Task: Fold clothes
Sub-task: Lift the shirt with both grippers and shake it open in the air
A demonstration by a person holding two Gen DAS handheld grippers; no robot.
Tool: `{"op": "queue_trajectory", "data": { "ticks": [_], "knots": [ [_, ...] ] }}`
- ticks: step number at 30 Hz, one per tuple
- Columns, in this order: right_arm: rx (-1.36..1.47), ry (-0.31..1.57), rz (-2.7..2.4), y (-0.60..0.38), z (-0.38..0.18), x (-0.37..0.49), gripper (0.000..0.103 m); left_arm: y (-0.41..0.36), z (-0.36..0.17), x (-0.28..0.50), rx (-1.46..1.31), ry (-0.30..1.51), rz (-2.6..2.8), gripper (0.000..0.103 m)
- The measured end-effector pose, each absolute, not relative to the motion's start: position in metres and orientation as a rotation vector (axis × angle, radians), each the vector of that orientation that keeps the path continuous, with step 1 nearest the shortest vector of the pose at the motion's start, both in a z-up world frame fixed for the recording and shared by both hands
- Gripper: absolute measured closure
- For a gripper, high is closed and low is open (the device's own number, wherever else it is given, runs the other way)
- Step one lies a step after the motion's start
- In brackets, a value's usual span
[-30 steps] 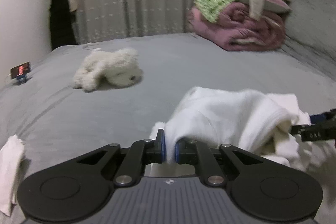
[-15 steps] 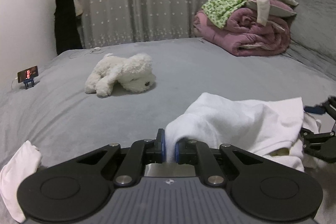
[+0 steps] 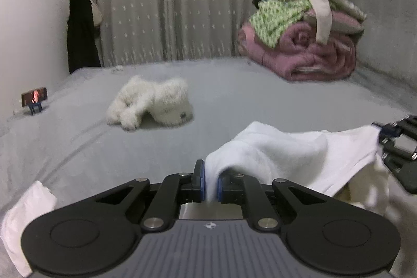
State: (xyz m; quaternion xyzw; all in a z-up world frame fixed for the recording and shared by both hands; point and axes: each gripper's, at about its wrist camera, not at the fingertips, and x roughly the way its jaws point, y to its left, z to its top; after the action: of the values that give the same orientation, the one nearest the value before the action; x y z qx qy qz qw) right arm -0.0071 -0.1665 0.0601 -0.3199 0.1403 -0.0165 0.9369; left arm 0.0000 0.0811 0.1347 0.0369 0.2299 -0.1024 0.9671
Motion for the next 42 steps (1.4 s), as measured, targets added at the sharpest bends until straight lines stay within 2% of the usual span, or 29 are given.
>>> {"op": "queue_trajectory", "data": {
  "ticks": [4,12,19,27,31,33,37,42],
  "knots": [
    [-0.491,0.147,-0.114,-0.180,0.120,-0.036,0.093,0.094,0.170,-0.034,0.049,0.335,-0.248,0.095],
    [-0.371,-0.170,-0.218,-0.190,0.229,-0.134,0.094,0.123,0.246,-0.112,-0.039,0.094,-0.287,0.095],
    [-0.357,-0.340,-0.253,-0.181,0.291,-0.199,0.094,0.136,0.297,-0.179,-0.058,-0.076,-0.297,0.095],
    [-0.356,-0.397,-0.297,-0.190,0.322,-0.243,0.094,0.154,0.341,-0.238,-0.052,-0.204,-0.361,0.095],
    [-0.356,-0.422,-0.318,-0.194,0.336,-0.264,0.094,0.146,0.335,-0.218,-0.043,-0.137,-0.391,0.095],
    [-0.362,-0.381,-0.333,-0.200,0.330,-0.250,0.094,0.132,0.316,-0.186,-0.015,-0.033,-0.389,0.094],
    [-0.394,-0.186,-0.341,-0.215,0.290,-0.175,0.093,0.103,0.266,-0.099,-0.004,0.244,-0.389,0.094],
    [-0.413,0.133,-0.271,-0.228,0.212,-0.046,0.093,0.070,0.166,0.041,0.026,0.572,-0.324,0.093]
  ]
}}
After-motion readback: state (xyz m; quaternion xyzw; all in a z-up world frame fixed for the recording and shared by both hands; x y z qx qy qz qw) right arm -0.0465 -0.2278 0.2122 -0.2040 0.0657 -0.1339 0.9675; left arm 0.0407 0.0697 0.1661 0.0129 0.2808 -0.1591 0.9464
